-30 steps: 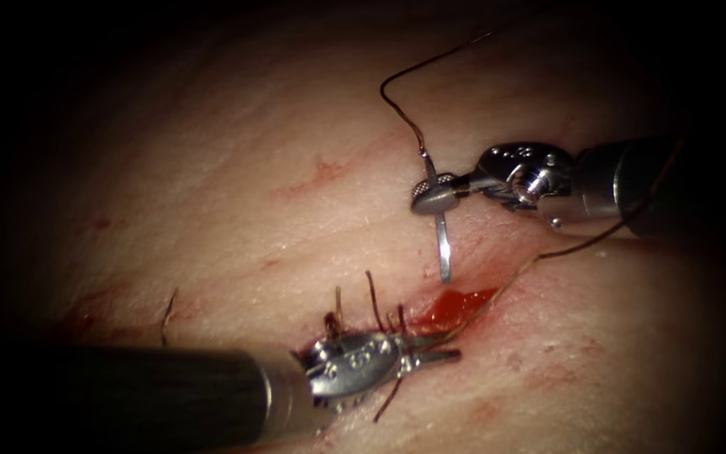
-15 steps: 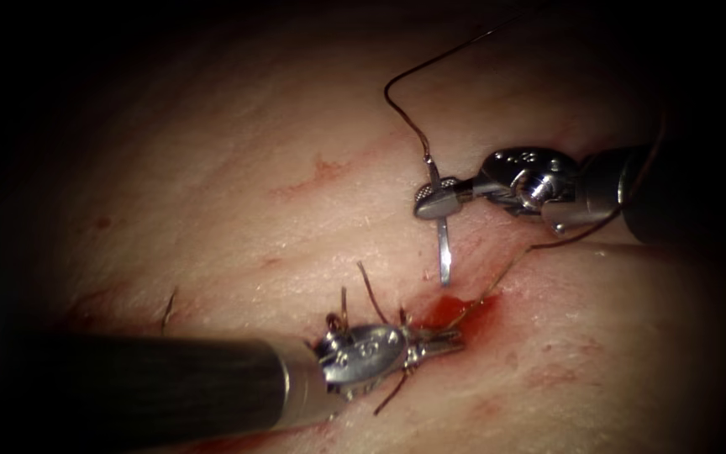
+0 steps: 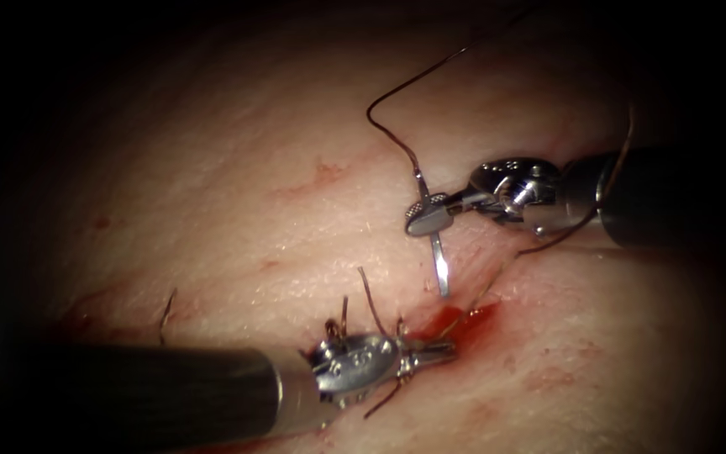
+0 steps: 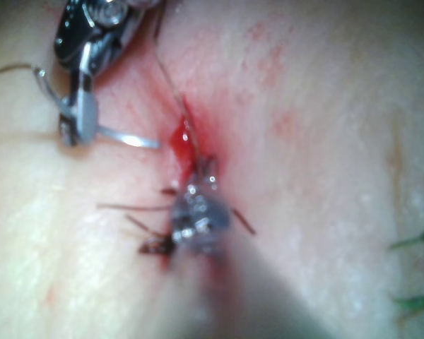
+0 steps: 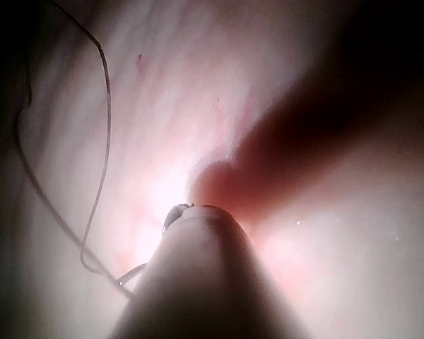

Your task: Wound Closure

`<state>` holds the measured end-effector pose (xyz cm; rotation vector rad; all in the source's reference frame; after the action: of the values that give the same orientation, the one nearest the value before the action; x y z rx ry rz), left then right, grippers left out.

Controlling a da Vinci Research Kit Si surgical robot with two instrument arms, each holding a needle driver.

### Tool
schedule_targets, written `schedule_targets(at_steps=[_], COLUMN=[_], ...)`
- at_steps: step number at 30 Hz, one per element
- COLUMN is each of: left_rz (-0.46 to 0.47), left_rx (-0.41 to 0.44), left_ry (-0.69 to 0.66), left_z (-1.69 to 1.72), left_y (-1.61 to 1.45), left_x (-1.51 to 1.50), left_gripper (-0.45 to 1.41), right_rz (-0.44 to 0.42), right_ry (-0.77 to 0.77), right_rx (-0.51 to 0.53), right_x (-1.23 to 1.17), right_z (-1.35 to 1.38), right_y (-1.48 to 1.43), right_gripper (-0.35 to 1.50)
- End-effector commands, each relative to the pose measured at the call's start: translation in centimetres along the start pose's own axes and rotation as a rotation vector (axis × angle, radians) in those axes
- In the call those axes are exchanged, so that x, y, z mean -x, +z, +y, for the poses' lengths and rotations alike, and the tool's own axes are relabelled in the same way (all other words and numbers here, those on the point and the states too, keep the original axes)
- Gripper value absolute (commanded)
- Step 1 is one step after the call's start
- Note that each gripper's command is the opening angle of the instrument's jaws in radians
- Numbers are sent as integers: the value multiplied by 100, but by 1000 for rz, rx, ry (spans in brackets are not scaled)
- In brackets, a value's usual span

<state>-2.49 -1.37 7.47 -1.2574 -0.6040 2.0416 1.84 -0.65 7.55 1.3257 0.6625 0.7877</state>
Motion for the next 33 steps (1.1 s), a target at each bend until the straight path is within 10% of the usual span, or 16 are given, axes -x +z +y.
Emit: schedule_targets(at_steps=[1, 8, 18, 33], left_rz=[-1, -11, -17, -17], left_rx=[2, 2, -2, 5], left_ry=[-2, -1, 2, 1], left_z=[2, 1, 0, -3], left_y=[7, 6, 8, 3], left_x=[6, 7, 10, 7], left_gripper=[4, 4, 4, 5], right_rz=[-16, -13, 77, -31], right_ry=[17, 321, 360, 415], right_rx=[-6, -62, -70, -169], right_x=[0, 10, -10, 53], right_z=[4, -9, -17, -42], right_y=[10, 21, 5, 42], right_gripper=[-35, -35, -35, -35])
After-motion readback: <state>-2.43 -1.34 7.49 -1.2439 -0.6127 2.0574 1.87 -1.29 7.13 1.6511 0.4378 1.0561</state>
